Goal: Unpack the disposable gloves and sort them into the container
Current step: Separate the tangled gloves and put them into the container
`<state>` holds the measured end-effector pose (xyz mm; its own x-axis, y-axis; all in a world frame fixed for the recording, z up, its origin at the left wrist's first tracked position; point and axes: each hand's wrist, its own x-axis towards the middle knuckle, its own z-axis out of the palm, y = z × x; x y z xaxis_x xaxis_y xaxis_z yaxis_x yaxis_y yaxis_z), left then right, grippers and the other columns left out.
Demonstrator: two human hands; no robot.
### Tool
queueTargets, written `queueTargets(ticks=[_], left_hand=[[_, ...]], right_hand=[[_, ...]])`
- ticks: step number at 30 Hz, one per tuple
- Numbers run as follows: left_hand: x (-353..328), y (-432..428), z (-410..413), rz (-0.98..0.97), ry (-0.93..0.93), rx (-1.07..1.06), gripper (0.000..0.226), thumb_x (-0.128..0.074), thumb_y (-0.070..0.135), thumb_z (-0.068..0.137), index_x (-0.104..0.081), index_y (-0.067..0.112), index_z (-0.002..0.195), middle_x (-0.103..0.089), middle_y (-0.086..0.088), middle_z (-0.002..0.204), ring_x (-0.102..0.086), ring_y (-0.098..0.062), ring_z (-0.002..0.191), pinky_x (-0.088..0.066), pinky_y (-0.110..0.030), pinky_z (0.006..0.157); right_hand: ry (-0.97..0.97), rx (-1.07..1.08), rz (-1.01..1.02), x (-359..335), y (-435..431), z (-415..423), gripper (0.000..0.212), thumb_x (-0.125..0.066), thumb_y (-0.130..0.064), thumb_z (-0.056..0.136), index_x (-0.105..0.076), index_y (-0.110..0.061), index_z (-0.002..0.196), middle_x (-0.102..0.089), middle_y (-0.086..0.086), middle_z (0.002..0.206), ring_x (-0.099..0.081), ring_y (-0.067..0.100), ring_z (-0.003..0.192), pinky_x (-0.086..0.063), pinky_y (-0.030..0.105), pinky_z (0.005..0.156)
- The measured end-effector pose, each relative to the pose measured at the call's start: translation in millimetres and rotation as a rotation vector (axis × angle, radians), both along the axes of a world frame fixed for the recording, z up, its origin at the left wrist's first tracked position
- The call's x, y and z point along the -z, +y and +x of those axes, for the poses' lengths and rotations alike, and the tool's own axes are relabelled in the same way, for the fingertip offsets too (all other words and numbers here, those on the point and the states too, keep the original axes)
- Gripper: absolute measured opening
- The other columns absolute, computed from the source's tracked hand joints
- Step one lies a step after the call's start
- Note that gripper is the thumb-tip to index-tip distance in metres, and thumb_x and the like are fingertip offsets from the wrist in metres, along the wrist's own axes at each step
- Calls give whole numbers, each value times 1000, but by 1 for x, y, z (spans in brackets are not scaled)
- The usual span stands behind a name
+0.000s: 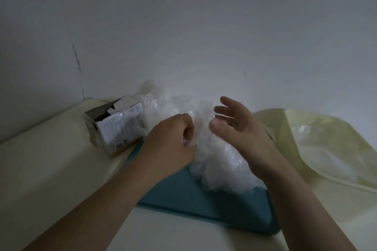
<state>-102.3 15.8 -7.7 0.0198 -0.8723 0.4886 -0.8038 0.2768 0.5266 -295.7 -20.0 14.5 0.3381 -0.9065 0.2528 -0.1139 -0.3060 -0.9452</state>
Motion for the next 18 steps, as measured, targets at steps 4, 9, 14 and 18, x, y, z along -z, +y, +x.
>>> queueTargets(ticks=[4,9,14,18], left_hand=[[1,-20,-10,-51,66,19,34,-71,7,81,-47,29,73,-55,9,76,-54,-10,69,-41,-27,57],[7,-37,-5,-104,45,84,53,-84,10,81,-44,45,74,-53,19,84,-56,0,77,-40,-12,65],[14,-40,5,-164,39,156,47,-85,5,80,-53,40,83,-52,21,89,-57,-3,83,-41,-9,70],[21,-38,6,-184,-28,123,31,-78,-2,81,-63,24,89,-50,20,94,-53,-6,79,-41,-11,67]], right_hand=[[256,106,-117,0,-5,-5,101,-86,-74,53,-52,-40,142,-62,-26,126,-56,-16,114,-48,13,91],[220,192,-189,1,-15,-9,33,-79,-53,83,-78,-20,87,-77,-7,86,-72,7,82,-59,31,81],[-66,37,1,9,-26,-13,24,-78,-22,88,-74,2,85,-75,12,82,-71,25,78,-61,44,81],[-79,-28,90,10,-21,-12,28,-77,-28,81,-79,-4,96,-79,10,90,-76,25,86,-63,39,83]])
